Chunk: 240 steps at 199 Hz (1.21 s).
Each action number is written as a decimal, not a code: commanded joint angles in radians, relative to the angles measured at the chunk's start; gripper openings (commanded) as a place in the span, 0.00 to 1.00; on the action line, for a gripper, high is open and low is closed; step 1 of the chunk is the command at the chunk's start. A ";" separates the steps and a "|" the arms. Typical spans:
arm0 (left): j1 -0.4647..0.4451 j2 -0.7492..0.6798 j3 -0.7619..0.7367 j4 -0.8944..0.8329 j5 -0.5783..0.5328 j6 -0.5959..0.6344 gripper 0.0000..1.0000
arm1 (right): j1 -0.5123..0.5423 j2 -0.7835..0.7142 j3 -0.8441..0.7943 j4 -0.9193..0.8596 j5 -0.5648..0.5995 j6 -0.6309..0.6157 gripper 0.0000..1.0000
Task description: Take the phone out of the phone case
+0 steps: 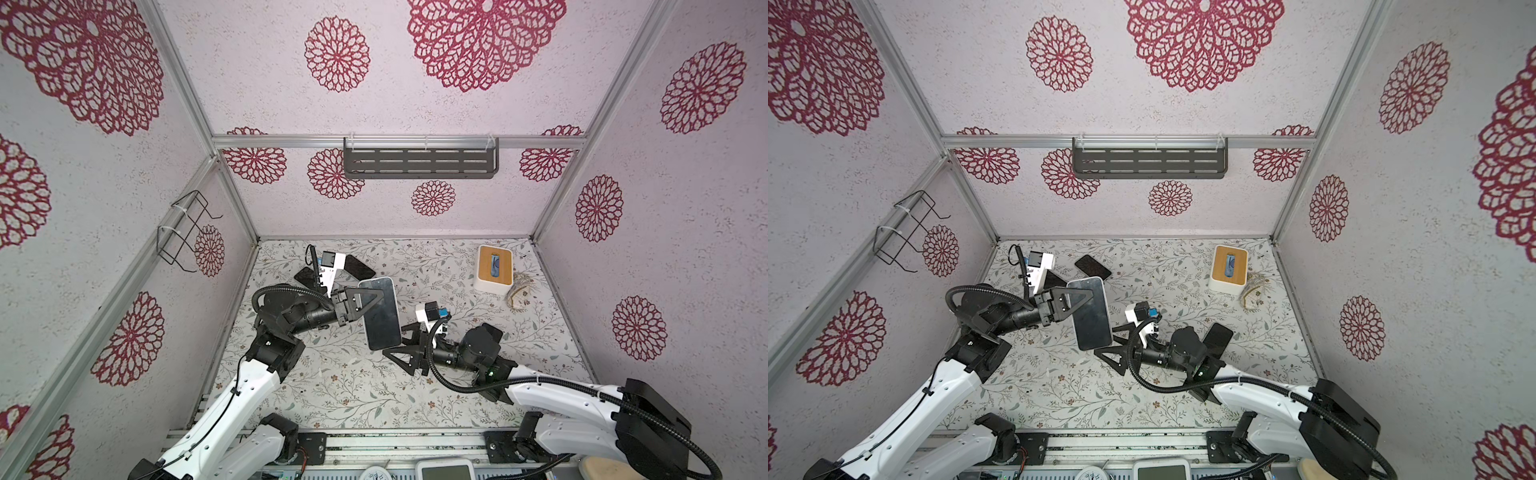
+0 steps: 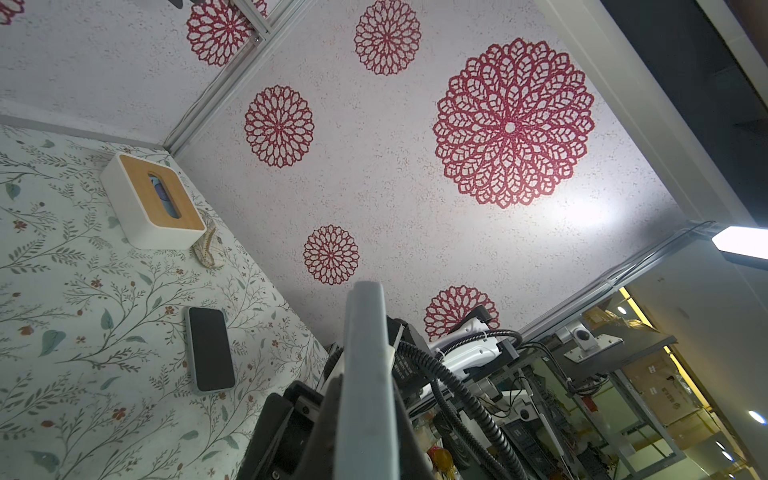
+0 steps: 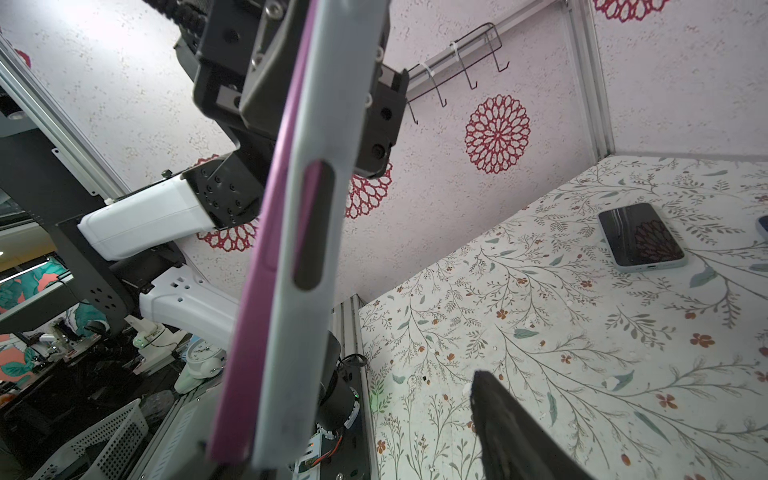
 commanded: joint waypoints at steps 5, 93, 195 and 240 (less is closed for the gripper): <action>-0.016 0.006 -0.010 0.075 0.015 -0.011 0.00 | -0.021 -0.005 0.013 0.111 -0.002 0.040 0.72; -0.032 0.022 -0.054 0.125 0.012 -0.025 0.00 | -0.097 -0.005 -0.033 0.216 -0.038 0.126 0.71; -0.047 0.049 -0.087 0.217 0.037 -0.061 0.00 | -0.140 -0.052 -0.061 0.192 -0.060 0.142 0.70; -0.090 0.069 -0.093 0.255 0.041 -0.063 0.00 | -0.158 -0.051 -0.055 0.188 -0.072 0.150 0.70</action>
